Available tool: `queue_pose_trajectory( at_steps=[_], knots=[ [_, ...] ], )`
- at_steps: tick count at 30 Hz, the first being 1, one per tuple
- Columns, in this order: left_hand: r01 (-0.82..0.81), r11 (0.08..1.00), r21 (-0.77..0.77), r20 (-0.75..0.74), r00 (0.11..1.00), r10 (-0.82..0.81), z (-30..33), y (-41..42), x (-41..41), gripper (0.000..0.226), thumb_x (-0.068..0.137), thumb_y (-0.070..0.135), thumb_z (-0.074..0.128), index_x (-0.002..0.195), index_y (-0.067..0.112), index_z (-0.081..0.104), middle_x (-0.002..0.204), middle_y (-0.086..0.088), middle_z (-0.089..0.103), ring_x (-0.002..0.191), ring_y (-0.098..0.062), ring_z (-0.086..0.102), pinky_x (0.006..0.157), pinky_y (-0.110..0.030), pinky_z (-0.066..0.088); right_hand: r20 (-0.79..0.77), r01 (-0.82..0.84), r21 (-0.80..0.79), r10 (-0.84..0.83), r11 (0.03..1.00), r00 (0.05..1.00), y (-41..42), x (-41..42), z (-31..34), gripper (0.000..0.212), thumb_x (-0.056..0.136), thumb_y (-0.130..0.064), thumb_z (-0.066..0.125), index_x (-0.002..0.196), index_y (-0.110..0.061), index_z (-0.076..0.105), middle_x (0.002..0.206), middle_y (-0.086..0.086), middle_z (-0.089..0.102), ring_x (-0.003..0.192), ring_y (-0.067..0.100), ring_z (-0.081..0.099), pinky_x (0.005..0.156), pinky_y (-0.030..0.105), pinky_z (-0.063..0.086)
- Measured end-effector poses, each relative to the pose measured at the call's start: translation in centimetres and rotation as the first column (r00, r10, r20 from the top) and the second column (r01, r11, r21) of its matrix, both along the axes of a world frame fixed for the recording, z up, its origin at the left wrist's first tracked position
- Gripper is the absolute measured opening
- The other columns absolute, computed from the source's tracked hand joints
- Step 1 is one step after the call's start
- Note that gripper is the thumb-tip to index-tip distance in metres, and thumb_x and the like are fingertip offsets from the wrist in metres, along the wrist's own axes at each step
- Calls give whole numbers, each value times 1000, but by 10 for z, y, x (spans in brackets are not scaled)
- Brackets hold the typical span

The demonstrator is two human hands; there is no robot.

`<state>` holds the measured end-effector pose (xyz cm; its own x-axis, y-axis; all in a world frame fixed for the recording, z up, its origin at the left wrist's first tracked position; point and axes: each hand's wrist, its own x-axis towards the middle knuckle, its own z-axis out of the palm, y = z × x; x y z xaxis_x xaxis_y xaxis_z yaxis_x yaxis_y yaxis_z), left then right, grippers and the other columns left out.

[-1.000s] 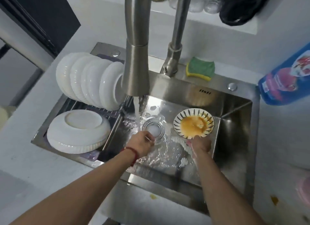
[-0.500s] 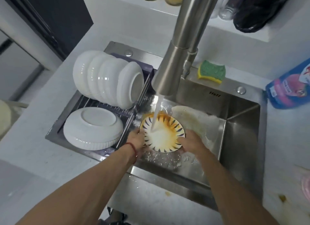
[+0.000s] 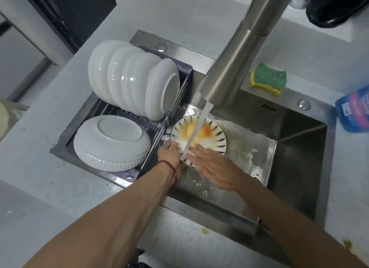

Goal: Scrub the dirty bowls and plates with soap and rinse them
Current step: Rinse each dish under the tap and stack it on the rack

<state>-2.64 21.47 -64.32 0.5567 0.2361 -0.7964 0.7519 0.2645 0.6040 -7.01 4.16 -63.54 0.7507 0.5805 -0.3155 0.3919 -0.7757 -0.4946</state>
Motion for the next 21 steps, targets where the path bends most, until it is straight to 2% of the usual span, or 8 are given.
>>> queue_pose_trajectory(
  at_steps=[3,5,7,10,13,15,17,21],
  knots=[
    [18,1000,-26,3,1000,-18,1,-7,-10,21,108,20,53,101,18,72,95,-11,76,84,-28,72,86,-51,62,108,252,-296,-230,921,967,-10,15,-11,64,109,-51,10,164,-19,3,171,3,-5,157,21,-14,129,47,5],
    [2,999,-54,-16,1000,-3,2,-9,-13,20,109,16,52,115,11,70,88,-10,74,74,-25,71,74,-44,63,108,315,-286,-297,905,949,27,39,-12,67,108,-53,9,162,-18,-3,169,7,-14,154,27,-20,127,54,0],
    [-45,996,-81,-33,999,43,0,-3,-9,29,108,13,51,135,8,63,94,-11,75,77,-22,73,75,-41,63,-8,242,-117,-245,963,970,59,41,-10,59,111,-42,22,161,-32,-9,168,0,-18,155,25,-17,127,51,-5],
    [-66,997,-35,-48,997,64,-5,7,0,30,108,17,51,136,17,63,107,-12,75,96,-24,71,93,-45,59,-141,94,87,-81,992,987,33,7,-1,53,113,-41,24,163,-38,7,171,-11,9,157,13,4,129,37,4],
    [5,999,54,-11,1000,-4,-8,6,-5,27,107,14,52,127,16,69,105,-11,75,87,-25,69,86,-40,61,-27,82,-65,-84,994,996,-17,-7,-8,53,113,-40,21,163,-24,20,170,-8,9,157,10,-4,123,18,-9],
    [19,999,39,-28,999,-18,-11,-4,-9,24,107,13,54,124,14,71,100,-10,75,84,-25,69,84,-40,62,81,196,-255,-181,947,980,-10,13,-15,63,109,-46,11,162,-14,21,171,5,10,158,22,-2,128,33,-5],
    [-47,997,-57,-62,997,43,-6,-12,-8,22,105,4,53,116,8,72,93,-15,74,80,-27,69,81,-45,60,67,288,-297,-281,910,957,23,39,-23,63,108,-49,12,160,-18,27,171,11,6,158,28,-6,128,50,2],
    [-136,989,-60,-109,986,129,-5,-2,7,24,103,-1,50,113,11,69,97,-15,74,86,-28,71,88,-44,61,-158,73,26,-68,997,985,49,33,-11,49,111,-41,27,155,-23,36,152,13,49,142,18,38,127,38,13]
  ],
)
